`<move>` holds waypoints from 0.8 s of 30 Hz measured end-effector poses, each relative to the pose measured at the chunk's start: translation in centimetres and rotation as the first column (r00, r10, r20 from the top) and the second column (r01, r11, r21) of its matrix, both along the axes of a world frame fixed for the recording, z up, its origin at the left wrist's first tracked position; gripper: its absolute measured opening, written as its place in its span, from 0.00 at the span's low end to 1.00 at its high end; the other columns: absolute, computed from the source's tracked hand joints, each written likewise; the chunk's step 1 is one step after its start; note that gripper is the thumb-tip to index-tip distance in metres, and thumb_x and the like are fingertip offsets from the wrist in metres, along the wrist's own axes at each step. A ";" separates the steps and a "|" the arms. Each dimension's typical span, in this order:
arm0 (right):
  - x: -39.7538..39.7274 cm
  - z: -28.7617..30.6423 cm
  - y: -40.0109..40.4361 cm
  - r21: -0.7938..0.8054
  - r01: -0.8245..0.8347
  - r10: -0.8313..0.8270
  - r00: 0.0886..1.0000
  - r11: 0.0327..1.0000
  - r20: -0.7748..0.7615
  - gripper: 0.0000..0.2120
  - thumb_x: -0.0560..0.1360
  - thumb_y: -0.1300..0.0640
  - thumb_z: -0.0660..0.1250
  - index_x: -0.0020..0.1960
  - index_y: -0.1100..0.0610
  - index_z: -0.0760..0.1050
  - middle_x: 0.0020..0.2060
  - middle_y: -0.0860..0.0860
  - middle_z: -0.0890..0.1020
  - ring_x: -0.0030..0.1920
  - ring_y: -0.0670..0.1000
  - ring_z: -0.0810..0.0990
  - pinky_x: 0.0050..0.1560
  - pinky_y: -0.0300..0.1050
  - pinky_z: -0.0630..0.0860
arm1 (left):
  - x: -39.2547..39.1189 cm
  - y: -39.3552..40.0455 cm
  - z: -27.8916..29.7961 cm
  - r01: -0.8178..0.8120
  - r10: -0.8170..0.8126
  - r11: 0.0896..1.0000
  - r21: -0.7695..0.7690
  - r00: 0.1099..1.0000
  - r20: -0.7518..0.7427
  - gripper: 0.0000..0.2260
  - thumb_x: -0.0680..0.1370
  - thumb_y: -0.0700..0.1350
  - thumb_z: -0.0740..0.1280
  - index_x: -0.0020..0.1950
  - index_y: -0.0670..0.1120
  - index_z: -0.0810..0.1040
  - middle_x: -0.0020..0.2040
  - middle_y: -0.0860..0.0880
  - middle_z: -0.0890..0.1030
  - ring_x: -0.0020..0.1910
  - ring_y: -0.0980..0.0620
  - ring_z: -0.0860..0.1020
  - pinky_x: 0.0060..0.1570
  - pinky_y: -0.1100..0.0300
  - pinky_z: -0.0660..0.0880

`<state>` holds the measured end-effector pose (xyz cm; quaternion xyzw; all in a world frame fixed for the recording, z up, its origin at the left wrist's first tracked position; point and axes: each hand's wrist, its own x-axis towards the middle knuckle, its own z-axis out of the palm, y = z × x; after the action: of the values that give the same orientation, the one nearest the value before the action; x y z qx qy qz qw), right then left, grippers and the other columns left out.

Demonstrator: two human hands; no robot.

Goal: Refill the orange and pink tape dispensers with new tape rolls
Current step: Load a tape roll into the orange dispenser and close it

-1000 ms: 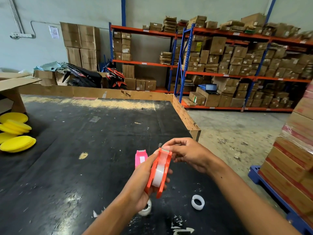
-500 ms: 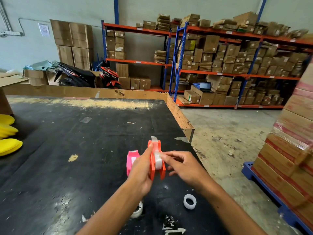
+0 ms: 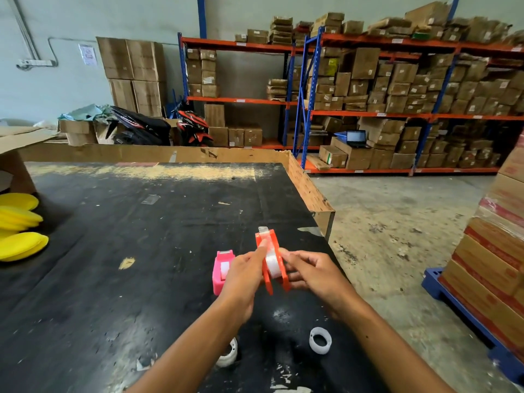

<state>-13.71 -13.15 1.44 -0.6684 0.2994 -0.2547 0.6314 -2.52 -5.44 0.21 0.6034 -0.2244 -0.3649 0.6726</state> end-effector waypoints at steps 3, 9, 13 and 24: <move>0.2 -0.4 -0.8 -0.024 -0.016 0.015 1.000 1.000 -0.017 0.13 0.75 0.54 0.68 0.55 0.60 0.80 0.46 0.58 0.86 0.43 0.50 0.86 0.36 0.36 0.81 | 0.0 -0.8 -0.1 -0.042 0.041 0.999 0.032 0.998 0.049 0.19 0.79 0.54 0.62 0.44 0.41 0.85 0.45 0.37 0.86 0.45 0.45 0.83 0.50 0.54 0.77; 0.7 -1.6 -3.5 0.000 0.015 -0.015 1.000 1.000 -0.026 0.07 0.77 0.56 0.66 0.49 0.58 0.81 0.40 0.54 0.86 0.38 0.48 0.86 0.35 0.38 0.81 | 0.0 -2.3 -1.4 -0.029 0.020 0.998 0.063 0.989 0.144 0.20 0.80 0.55 0.59 0.46 0.45 0.86 0.44 0.45 0.88 0.50 0.47 0.84 0.59 0.51 0.77; 1.6 -3.1 -5.4 0.030 0.005 -0.003 0.998 1.000 -0.062 0.08 0.77 0.57 0.65 0.43 0.56 0.82 0.37 0.53 0.86 0.37 0.48 0.85 0.39 0.41 0.83 | -0.5 -2.8 -2.5 -0.024 0.000 0.996 0.088 0.965 0.263 0.16 0.81 0.44 0.60 0.42 0.46 0.86 0.37 0.53 0.87 0.40 0.57 0.82 0.45 0.66 0.76; 4.2 -6.9 -8.4 0.030 0.002 0.005 0.976 1.000 -0.217 0.09 0.78 0.59 0.64 0.45 0.61 0.82 0.40 0.57 0.85 0.39 0.52 0.84 0.44 0.47 0.84 | 1.0 -5.7 -6.1 -0.096 -0.035 0.958 0.270 0.896 0.443 0.15 0.77 0.39 0.60 0.46 0.50 0.86 0.43 0.47 0.87 0.46 0.45 0.84 0.53 0.50 0.79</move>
<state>-9.51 -21.54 -5.46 -0.6830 0.3698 -0.1750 0.6051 -1.48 -11.15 -5.86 0.7643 -0.3075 -0.2356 0.5156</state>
